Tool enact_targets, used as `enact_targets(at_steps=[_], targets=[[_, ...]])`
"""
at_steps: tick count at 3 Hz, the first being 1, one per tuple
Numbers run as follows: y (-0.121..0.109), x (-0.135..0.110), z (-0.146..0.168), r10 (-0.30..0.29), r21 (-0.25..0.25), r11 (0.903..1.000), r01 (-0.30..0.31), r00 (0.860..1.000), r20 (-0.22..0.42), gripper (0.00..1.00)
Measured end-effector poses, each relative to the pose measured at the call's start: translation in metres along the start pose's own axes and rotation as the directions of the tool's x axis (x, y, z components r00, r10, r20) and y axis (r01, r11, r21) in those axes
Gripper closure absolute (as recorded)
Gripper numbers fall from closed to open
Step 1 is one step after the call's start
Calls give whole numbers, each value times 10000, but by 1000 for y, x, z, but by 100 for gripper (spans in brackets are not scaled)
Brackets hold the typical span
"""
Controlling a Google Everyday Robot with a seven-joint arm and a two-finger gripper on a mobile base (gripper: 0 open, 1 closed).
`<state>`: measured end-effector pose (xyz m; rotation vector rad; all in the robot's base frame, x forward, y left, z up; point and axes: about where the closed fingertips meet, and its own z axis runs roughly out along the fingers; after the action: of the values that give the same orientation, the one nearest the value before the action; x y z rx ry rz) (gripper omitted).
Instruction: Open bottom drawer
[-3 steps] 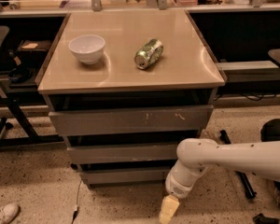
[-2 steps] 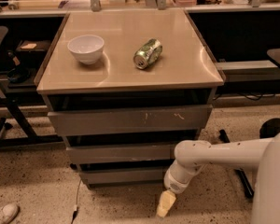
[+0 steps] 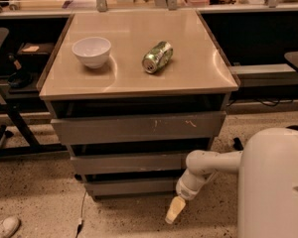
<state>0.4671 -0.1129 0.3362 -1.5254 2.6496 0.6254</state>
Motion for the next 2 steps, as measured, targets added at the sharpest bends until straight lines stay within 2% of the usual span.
enact_targets(at_steps=[1,2], targets=[[-6,-3,3,59,30,10000,-59,10000,78,0],[-16,-5,21,-40,238,9997,32,9994,355,0]])
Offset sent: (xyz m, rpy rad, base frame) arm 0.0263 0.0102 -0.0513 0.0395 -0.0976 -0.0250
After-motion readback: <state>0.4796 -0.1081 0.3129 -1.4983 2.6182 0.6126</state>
